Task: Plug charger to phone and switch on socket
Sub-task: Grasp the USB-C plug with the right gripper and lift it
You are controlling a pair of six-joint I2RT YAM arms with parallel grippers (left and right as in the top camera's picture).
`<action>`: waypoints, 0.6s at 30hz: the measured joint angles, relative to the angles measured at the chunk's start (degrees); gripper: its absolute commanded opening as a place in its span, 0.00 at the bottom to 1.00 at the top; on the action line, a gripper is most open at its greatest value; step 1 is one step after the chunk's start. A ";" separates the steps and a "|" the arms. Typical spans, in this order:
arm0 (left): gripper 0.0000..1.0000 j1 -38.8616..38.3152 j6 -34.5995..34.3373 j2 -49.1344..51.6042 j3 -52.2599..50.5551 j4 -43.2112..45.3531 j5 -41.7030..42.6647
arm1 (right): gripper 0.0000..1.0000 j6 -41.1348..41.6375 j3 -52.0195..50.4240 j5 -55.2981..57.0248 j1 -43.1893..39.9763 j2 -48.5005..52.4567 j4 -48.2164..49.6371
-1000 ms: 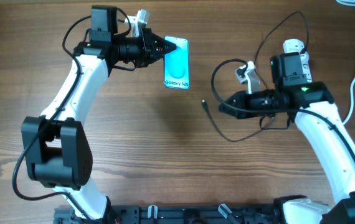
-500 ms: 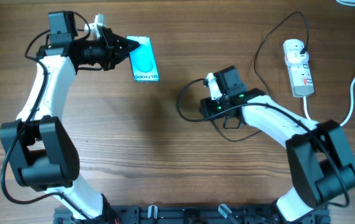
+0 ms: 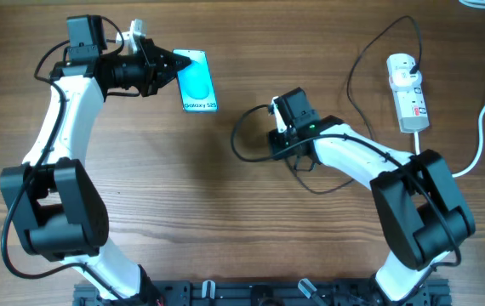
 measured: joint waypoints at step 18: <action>0.04 0.00 0.20 0.00 0.00 0.00 0.68 | 0.05 0.52 1.25 -15.98 -2.03 -1.55 -8.83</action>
